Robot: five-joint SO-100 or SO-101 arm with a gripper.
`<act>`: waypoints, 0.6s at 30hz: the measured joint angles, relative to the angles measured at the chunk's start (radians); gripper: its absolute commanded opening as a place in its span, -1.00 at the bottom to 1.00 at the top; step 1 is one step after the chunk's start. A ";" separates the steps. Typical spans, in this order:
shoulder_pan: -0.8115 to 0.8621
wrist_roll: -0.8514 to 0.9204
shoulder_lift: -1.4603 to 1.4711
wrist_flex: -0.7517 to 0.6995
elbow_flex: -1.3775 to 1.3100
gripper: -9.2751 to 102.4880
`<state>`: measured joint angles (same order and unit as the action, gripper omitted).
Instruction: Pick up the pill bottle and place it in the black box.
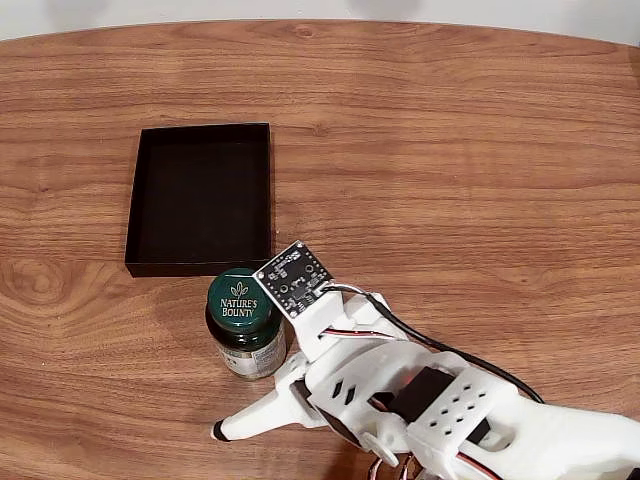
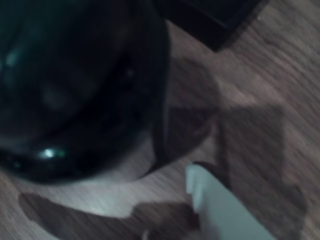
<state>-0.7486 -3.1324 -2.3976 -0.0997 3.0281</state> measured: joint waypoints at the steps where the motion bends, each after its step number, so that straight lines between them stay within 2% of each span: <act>1: -0.002 -0.009 0.000 0.018 0.000 0.20; 18: 0.015 -0.077 0.002 0.115 0.000 0.19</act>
<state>-0.7332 -3.2091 -2.3961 0.0153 3.0281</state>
